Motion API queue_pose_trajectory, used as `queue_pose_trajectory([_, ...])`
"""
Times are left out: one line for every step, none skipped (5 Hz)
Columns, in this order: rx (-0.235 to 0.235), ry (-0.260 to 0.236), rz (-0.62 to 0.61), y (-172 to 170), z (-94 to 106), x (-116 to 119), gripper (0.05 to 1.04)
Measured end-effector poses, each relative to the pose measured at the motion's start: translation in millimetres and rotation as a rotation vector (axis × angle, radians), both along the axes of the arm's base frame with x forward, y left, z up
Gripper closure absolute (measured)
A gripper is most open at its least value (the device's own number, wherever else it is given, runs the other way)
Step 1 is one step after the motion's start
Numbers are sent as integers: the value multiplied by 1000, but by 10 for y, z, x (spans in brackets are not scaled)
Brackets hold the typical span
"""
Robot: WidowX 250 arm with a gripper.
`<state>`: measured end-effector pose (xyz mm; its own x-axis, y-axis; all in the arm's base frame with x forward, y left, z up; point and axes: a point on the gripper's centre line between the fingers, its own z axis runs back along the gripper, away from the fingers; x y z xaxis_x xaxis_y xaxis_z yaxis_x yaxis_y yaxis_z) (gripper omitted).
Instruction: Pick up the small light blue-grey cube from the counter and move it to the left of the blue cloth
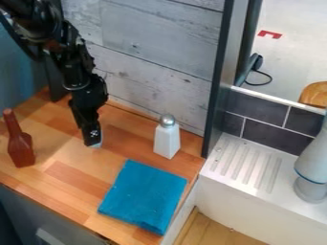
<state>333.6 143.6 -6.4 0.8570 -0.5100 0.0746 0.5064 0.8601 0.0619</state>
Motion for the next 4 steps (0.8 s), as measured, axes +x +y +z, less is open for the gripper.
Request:
queue_pose_trajectory([12,1,3,27,-30,57,82])
queue_pose_trajectory([38,18,-10,-37,-107,126,136])
queue_pose_trajectory([51,15,-4,-74,-156,188,387])
queue_pose_trajectory([51,18,14,-72,-150,199,540])
